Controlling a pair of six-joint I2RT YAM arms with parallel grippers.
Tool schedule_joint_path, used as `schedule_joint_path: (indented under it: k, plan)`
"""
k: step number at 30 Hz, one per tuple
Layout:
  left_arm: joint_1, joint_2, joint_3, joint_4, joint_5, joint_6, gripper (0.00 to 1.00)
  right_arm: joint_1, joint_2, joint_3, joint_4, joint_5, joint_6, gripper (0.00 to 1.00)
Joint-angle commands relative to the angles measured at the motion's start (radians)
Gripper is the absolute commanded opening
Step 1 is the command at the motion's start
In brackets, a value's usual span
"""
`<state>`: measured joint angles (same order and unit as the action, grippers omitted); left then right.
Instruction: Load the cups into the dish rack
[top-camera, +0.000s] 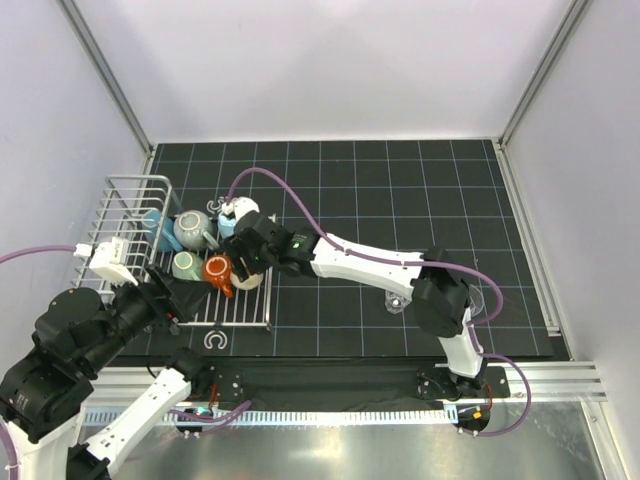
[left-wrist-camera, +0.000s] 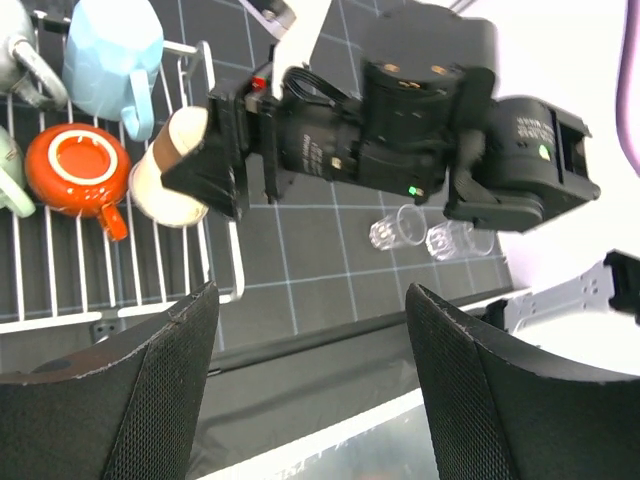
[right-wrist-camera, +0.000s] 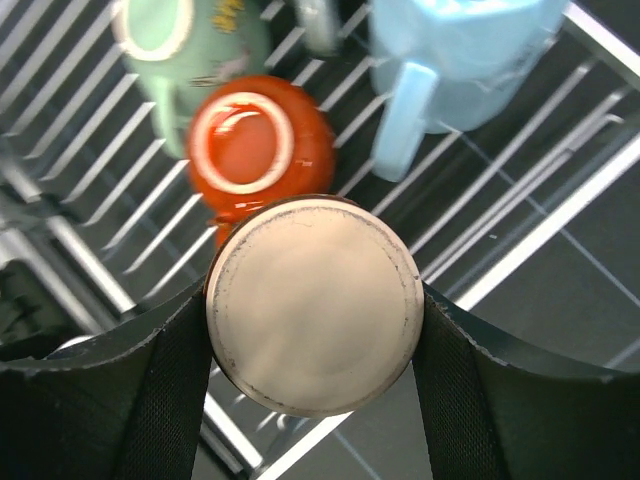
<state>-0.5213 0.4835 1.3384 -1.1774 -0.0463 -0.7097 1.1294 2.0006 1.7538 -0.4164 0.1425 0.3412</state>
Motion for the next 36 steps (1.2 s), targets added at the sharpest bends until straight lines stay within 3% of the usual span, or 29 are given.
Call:
schedule_joint_path:
  k: [1,21,27,31,36]
  plan:
    - [0.0,-0.02,0.033,-0.04,0.017,0.062,0.74,0.018,0.013,0.073,-0.015,0.161,-0.019,0.04]
    - [0.0,-0.016,0.061,-0.111,-0.027,0.108,0.75,0.036,0.073,0.001,0.102,0.307,-0.057,0.05]
    - [0.0,-0.011,0.061,-0.123,-0.036,0.089,0.75,0.036,0.095,0.007,0.09,0.267,-0.054,0.18]
    - [0.0,-0.006,0.056,-0.117,-0.046,0.066,0.76,0.036,0.09,-0.008,0.077,0.237,-0.047,0.44]
    - [0.0,0.026,0.062,-0.105,-0.061,0.055,0.78,0.041,0.089,-0.002,0.054,0.213,-0.064,0.66]
